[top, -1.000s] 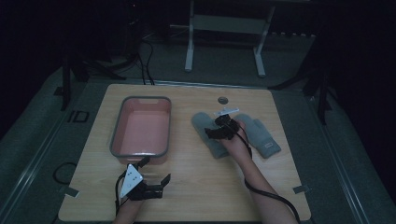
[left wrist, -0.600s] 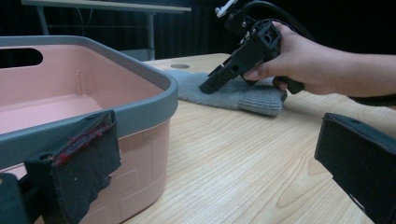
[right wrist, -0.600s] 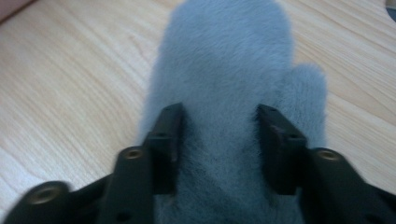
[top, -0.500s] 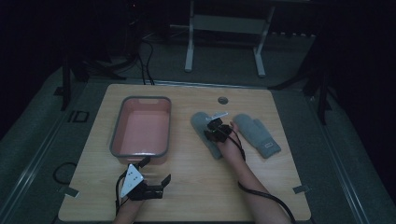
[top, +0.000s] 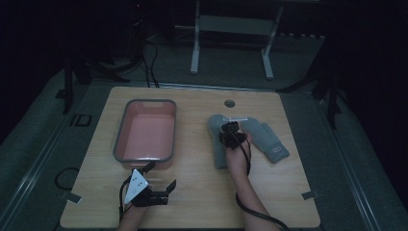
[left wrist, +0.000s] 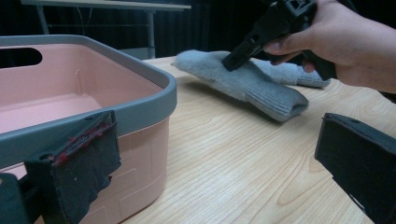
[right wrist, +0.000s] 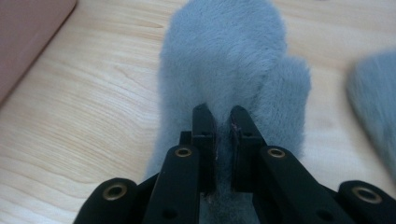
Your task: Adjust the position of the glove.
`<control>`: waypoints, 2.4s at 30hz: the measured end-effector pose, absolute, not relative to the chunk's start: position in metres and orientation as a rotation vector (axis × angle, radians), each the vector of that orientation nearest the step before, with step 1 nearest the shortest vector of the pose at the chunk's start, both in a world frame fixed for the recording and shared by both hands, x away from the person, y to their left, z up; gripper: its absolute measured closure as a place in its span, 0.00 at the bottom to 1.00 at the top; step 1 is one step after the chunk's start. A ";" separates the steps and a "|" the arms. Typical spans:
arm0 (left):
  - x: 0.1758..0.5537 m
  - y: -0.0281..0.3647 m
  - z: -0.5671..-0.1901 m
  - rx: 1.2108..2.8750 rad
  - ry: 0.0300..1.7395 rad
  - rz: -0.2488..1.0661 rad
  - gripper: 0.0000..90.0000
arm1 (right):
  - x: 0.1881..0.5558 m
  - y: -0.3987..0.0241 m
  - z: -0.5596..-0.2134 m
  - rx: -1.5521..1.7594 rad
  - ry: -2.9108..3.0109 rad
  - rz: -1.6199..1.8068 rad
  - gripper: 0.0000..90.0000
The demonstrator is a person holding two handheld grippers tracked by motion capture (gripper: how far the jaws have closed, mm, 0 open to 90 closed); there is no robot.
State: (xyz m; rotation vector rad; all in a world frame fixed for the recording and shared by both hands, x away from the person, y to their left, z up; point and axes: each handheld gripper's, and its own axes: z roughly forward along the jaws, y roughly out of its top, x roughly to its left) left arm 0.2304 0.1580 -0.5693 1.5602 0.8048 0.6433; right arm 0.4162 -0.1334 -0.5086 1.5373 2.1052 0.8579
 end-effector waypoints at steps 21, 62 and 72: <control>0.230 0.160 -0.568 1.532 0.804 0.611 0.00 | 0.416 -0.136 -0.538 1.673 2.060 0.830 0.60; 0.231 0.159 -0.569 1.548 0.820 0.625 0.00 | 0.460 -0.302 -0.516 1.180 2.377 0.747 0.55; 0.231 0.158 -0.570 1.554 0.817 0.624 0.00 | 0.461 -0.302 -0.531 1.157 2.401 0.676 0.66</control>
